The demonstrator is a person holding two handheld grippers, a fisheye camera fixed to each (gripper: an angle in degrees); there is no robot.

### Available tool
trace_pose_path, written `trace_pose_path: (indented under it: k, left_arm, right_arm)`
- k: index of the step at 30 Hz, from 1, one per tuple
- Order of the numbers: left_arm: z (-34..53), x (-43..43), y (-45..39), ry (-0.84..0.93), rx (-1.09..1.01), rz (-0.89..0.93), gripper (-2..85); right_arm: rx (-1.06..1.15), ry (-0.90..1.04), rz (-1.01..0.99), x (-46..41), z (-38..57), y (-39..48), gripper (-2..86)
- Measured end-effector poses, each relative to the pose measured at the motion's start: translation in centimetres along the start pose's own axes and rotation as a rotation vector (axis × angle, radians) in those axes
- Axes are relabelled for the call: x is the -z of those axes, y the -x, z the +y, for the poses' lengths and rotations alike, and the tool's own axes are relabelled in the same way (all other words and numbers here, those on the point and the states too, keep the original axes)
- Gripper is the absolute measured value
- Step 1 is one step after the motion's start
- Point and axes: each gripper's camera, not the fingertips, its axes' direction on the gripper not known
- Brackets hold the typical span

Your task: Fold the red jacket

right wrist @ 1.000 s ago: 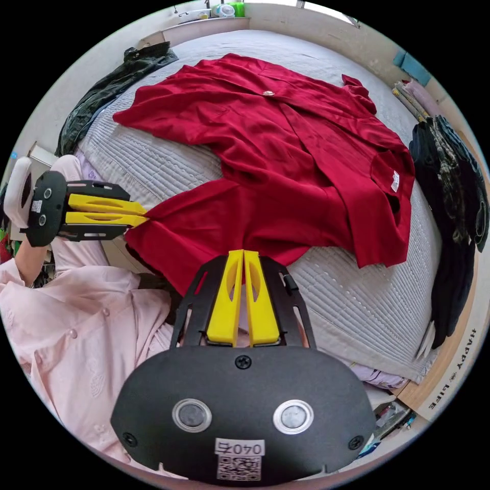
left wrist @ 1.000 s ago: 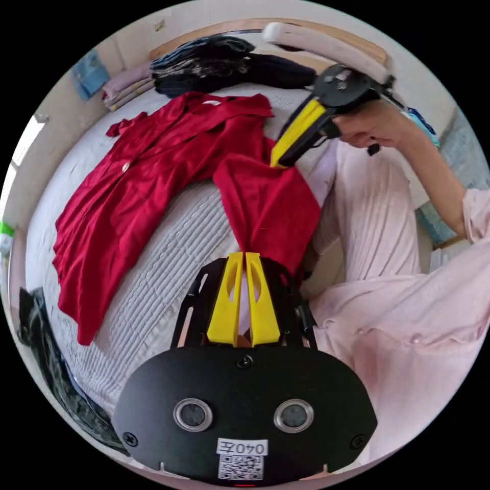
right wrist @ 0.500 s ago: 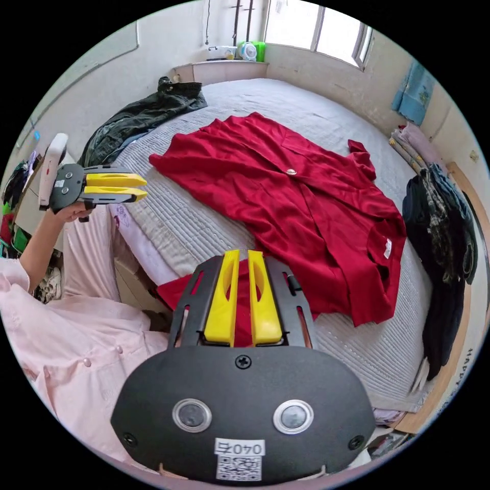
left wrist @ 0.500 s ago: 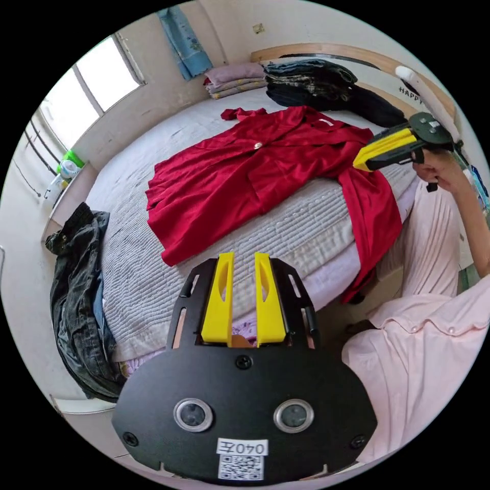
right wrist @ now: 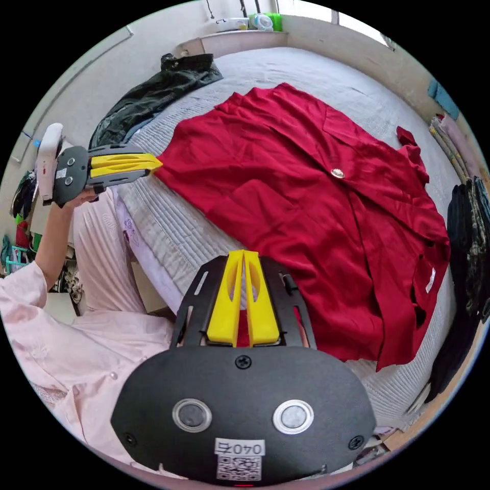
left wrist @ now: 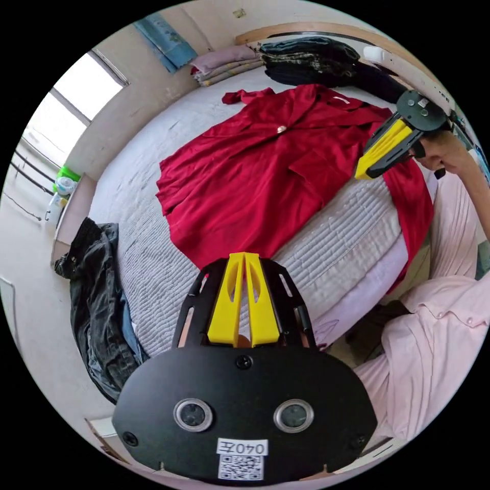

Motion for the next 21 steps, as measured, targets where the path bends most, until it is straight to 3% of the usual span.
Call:
trace_pose_path:
  k: [4, 6, 7, 8, 10, 14, 21]
  left_arm:
    - [-2.8, -1.5, 3.0, -0.037, 0.108, -0.045, -0.9]
    - [-3.9, -5.4, 4.2, 0.073, 0.121, -0.016, -0.8]
    - [-3.9, -6.7, 4.4, 0.132, 0.114, -0.004, -0.8]
    - [-3.4, -7.6, 4.8, 0.126, 0.123, 0.016, -0.8]
    - [-2.8, -7.1, 6.8, 0.13, 0.192, 0.079, -0.9]
    - [-4.3, -5.1, 11.4, -0.012, 0.326, -0.009, -0.9]
    - [-13.9, -12.1, 12.3, 0.027, 0.217, -0.06, -0.9]
  right_arm:
    - [-0.02, -0.089, 0.02, 1.1, -2.5, 0.2, -1.0]
    - [-0.025, 0.009, 0.107, -1.0, -3.4, 0.3, -1.0]
    - [0.003, 0.157, 0.125, -3.1, -3.6, 0.5, -1.0]
    - [0.049, 0.102, 0.137, -2.6, -3.1, 1.1, -1.0]
    - [0.073, 0.213, 0.108, -2.1, -3.0, 1.5, -1.0]
    - [0.015, -0.015, 0.158, 2.7, -3.7, 0.2, -1.0]
    - [-0.114, -0.075, 0.161, 3.2, -9.0, -4.2, -1.0]
